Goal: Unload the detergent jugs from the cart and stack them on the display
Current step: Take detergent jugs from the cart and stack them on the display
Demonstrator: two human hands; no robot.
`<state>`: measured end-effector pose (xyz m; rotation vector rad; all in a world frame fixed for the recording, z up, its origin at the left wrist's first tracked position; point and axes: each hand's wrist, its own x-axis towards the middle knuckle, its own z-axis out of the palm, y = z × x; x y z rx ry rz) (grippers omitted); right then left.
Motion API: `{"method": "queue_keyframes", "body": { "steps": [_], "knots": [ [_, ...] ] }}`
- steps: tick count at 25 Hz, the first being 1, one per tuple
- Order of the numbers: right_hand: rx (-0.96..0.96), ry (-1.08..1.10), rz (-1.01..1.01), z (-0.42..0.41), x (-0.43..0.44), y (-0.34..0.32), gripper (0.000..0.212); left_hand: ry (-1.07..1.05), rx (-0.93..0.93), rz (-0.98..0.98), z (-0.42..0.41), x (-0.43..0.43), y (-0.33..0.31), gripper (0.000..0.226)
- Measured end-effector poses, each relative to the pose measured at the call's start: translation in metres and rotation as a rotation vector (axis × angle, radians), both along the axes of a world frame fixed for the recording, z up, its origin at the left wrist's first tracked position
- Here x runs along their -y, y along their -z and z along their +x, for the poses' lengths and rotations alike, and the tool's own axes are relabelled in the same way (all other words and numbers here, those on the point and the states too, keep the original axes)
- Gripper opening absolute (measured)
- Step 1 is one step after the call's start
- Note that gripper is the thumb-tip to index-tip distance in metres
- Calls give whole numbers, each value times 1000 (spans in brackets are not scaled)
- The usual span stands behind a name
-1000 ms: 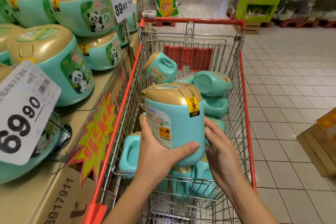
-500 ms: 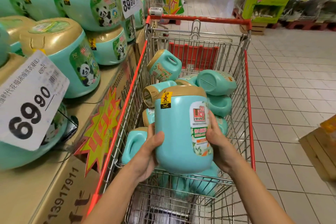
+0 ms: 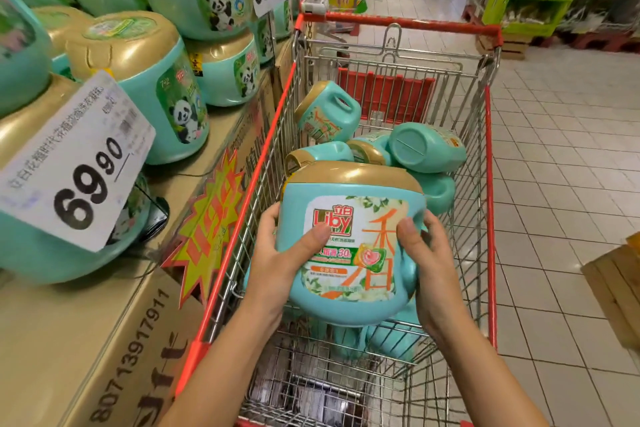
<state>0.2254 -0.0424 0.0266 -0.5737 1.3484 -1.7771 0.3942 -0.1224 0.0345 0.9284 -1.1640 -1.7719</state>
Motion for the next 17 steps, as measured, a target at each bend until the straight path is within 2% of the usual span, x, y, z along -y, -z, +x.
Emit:
{"method": "queue_keyframes", "body": {
  "steps": [2, 5, 10, 17],
  "knots": [
    [-56, -57, -4, 3, 1, -6, 58, -17, -34, 15, 11, -5, 0, 88],
    [-124, -98, -41, 21, 5, -14, 81, -95, -62, -2, 35, -17, -4, 77],
    [-160, -291, -163, 59, 17, -23, 71, -291, -92, -43, 83, -51, -15, 85],
    [-164, -733, -301, 133, 12, -43, 57, -735, -114, -83, 141, -147, -37, 89]
  ]
}}
